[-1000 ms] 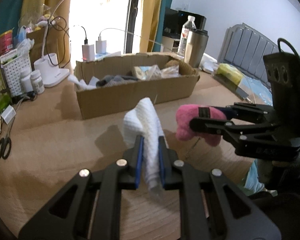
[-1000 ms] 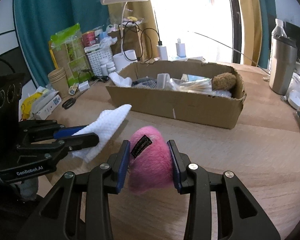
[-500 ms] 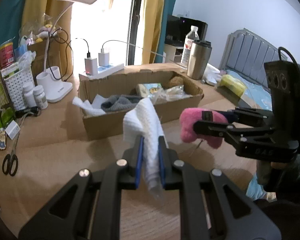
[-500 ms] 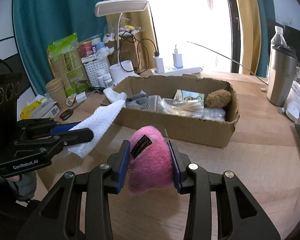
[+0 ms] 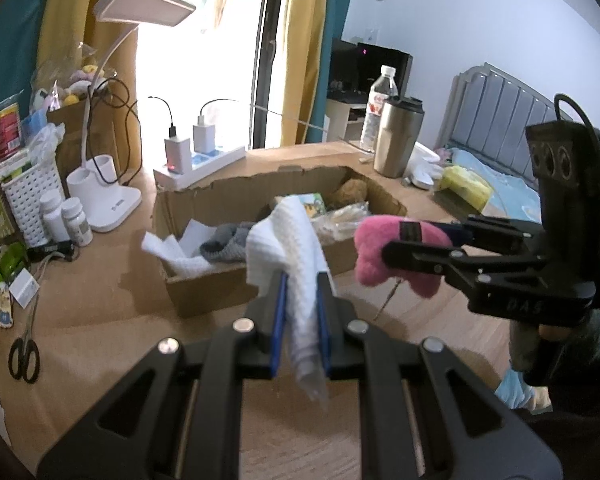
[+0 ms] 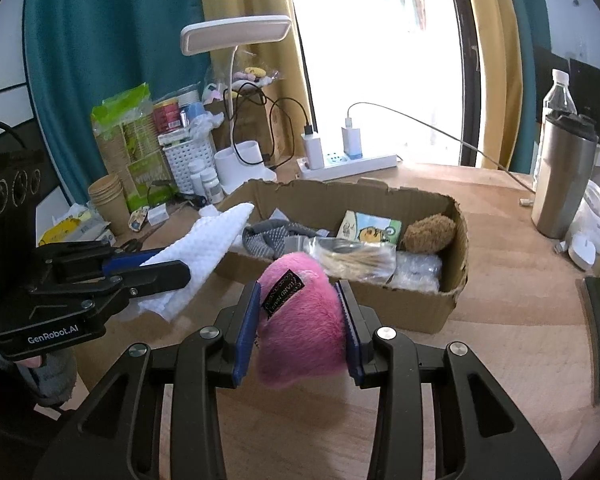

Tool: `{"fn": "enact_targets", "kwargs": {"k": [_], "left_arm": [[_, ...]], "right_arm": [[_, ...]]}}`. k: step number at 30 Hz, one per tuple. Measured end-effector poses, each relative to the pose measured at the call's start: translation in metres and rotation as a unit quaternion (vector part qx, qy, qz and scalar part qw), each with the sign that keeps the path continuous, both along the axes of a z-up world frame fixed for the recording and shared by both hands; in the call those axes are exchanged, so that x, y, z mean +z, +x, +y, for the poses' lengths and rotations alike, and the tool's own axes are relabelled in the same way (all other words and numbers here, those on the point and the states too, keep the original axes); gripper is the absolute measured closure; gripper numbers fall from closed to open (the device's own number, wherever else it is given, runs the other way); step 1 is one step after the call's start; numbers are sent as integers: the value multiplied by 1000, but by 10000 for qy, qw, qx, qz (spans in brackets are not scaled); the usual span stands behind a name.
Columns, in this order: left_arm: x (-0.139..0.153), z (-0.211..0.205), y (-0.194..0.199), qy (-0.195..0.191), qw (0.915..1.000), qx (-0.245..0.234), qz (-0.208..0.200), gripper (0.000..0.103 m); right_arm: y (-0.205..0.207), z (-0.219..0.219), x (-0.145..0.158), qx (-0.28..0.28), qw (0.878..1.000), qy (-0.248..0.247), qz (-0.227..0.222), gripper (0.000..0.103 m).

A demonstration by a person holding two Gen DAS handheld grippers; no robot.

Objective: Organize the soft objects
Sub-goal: 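Lift and carry the towel and pink plush over the box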

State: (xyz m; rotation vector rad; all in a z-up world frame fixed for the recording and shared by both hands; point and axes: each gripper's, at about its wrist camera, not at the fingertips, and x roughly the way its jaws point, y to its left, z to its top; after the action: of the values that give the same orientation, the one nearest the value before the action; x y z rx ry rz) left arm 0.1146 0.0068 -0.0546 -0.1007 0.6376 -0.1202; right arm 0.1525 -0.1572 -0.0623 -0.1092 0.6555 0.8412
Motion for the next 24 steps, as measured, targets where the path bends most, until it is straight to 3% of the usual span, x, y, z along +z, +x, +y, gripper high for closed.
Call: {"fn": "enact_targets", "kwargs": {"k": [24], "left_arm": [[18,9,44,23,9999,-13,-149,88]], "right_arm": [[45,-2,13,-104,9998,184,-58,63]]}}
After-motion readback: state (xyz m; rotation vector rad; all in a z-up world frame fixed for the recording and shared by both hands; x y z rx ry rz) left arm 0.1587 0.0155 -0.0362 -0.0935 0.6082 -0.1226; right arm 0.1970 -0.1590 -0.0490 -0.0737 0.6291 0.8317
